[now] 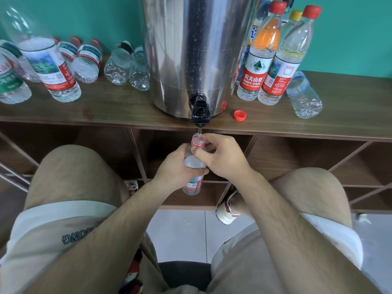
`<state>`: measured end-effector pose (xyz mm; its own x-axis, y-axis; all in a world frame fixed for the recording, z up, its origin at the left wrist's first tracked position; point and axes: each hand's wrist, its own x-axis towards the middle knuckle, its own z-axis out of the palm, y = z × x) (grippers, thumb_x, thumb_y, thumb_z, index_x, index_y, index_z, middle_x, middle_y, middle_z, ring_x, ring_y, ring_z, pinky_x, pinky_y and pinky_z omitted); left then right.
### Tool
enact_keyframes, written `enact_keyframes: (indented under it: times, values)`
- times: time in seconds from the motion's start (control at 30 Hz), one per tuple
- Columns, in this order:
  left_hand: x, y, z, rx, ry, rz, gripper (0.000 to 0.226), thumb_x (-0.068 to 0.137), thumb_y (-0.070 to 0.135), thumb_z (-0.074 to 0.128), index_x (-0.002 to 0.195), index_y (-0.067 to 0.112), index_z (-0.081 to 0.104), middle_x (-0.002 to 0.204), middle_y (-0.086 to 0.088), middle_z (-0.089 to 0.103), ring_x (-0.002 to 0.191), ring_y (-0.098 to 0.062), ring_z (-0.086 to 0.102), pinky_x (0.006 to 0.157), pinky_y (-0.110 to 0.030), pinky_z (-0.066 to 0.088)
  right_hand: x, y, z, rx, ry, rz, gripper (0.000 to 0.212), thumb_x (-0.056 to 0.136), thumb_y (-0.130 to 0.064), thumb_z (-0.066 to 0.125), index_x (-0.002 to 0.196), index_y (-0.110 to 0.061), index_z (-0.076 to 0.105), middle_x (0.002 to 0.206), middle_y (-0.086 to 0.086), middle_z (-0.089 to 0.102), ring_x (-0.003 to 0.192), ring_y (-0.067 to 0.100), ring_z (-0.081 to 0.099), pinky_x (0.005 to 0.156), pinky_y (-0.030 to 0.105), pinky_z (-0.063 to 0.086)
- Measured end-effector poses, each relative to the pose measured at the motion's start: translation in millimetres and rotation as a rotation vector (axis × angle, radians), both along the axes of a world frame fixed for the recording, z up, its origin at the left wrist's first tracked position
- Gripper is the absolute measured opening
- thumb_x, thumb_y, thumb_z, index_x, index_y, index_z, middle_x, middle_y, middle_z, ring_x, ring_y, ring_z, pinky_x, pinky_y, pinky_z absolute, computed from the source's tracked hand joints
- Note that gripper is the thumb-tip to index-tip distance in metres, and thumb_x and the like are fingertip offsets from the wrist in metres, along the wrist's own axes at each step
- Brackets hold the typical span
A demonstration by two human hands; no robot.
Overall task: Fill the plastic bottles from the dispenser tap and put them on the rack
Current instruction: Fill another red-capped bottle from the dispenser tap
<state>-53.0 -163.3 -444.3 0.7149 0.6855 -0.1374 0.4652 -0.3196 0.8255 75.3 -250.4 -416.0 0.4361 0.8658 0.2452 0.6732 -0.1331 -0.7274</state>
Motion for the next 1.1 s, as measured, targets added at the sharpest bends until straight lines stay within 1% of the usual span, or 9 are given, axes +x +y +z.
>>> enact_keyframes:
  times: [0.07, 0.2, 0.33, 0.4, 0.5, 0.77, 0.93, 1.1]
  values:
    - [-0.7, 0.9, -0.7, 0.005, 0.004, 0.002, 0.066, 0.083, 0.033, 0.086, 0.139, 0.026, 0.052, 0.131, 0.005, 0.064, 0.118, -0.018, 0.063, 0.098, -0.034, 0.053, -0.9, 0.3, 0.6, -0.009, -0.001, 0.001, 0.021, 0.093, -0.034, 0.072, 0.108, -0.021, 0.079, 0.098, -0.010, 0.077, 0.092, 0.008, 0.070, 0.084, 0.039, 0.061]
    - [-1.4, 1.3, -1.8, 0.013, 0.009, 0.005, 0.066, 0.083, 0.034, 0.086, 0.139, 0.027, 0.052, 0.129, 0.006, 0.064, 0.113, -0.013, 0.062, 0.093, -0.029, 0.051, -1.7, 0.7, 0.7, -0.021, 0.005, 0.005, 0.023, 0.093, -0.034, 0.071, 0.110, -0.020, 0.079, 0.100, -0.009, 0.077, 0.093, 0.010, 0.071, 0.085, 0.040, 0.061]
    - [0.1, 0.2, -1.7, 0.012, 0.007, 0.003, 0.065, 0.084, 0.033, 0.086, 0.139, 0.027, 0.052, 0.130, 0.005, 0.064, 0.117, -0.017, 0.063, 0.092, -0.028, 0.050, -0.5, -0.2, 1.0, -0.020, 0.010, 0.004, 0.023, 0.094, -0.033, 0.072, 0.111, -0.020, 0.079, 0.101, -0.008, 0.077, 0.094, 0.009, 0.071, 0.086, 0.039, 0.061]
    - [-0.2, -0.2, -0.7, 0.010, 0.004, 0.004, 0.065, 0.084, 0.033, 0.086, 0.139, 0.026, 0.052, 0.130, 0.005, 0.064, 0.118, -0.017, 0.062, 0.095, -0.030, 0.052, -0.5, -0.3, 1.3, -0.020, 0.011, 0.005, 0.023, 0.093, -0.033, 0.072, 0.111, -0.019, 0.079, 0.101, -0.008, 0.077, 0.094, 0.010, 0.071, 0.086, 0.039, 0.061]
    - [-1.2, -0.5, 1.0, 0.007, 0.006, -0.002, 0.066, 0.084, 0.031, 0.086, 0.140, 0.024, 0.052, 0.132, 0.003, 0.064, 0.121, -0.019, 0.062, 0.103, -0.039, 0.055, -0.8, 0.4, 1.4, -0.032, 0.021, -0.001, 0.022, 0.093, -0.032, 0.072, 0.110, -0.018, 0.079, 0.099, -0.006, 0.077, 0.093, 0.012, 0.072, 0.085, 0.041, 0.061]
    - [-2.0, -3.0, 5.1, -0.009, -0.007, 0.001, 0.067, 0.084, 0.030, 0.086, 0.141, 0.023, 0.051, 0.134, 0.002, 0.064, 0.123, -0.020, 0.062, 0.106, -0.045, 0.054, -0.5, -0.7, 2.8, -0.020, 0.025, 0.003, 0.018, 0.093, -0.030, 0.072, 0.104, -0.019, 0.079, 0.095, -0.007, 0.077, 0.091, 0.012, 0.072, 0.084, 0.042, 0.060]
    - [-1.2, -3.7, 4.9, -0.007, -0.010, 0.009, 0.067, 0.084, 0.031, 0.086, 0.141, 0.023, 0.052, 0.134, 0.002, 0.064, 0.123, -0.020, 0.062, 0.106, -0.043, 0.054, 0.7, -1.2, 2.8, -0.018, 0.023, 0.014, 0.019, 0.092, -0.031, 0.071, 0.104, -0.019, 0.079, 0.095, -0.007, 0.077, 0.092, 0.013, 0.072, 0.084, 0.044, 0.060]
    - [-0.7, -2.6, 2.6, 0.008, -0.002, 0.009, 0.067, 0.083, 0.032, 0.087, 0.141, 0.024, 0.052, 0.133, 0.003, 0.064, 0.122, -0.019, 0.062, 0.105, -0.041, 0.054, 1.2, -0.9, 1.8, -0.019, 0.018, 0.017, 0.020, 0.093, -0.030, 0.071, 0.106, -0.018, 0.079, 0.095, -0.006, 0.077, 0.092, 0.012, 0.071, 0.085, 0.043, 0.060]
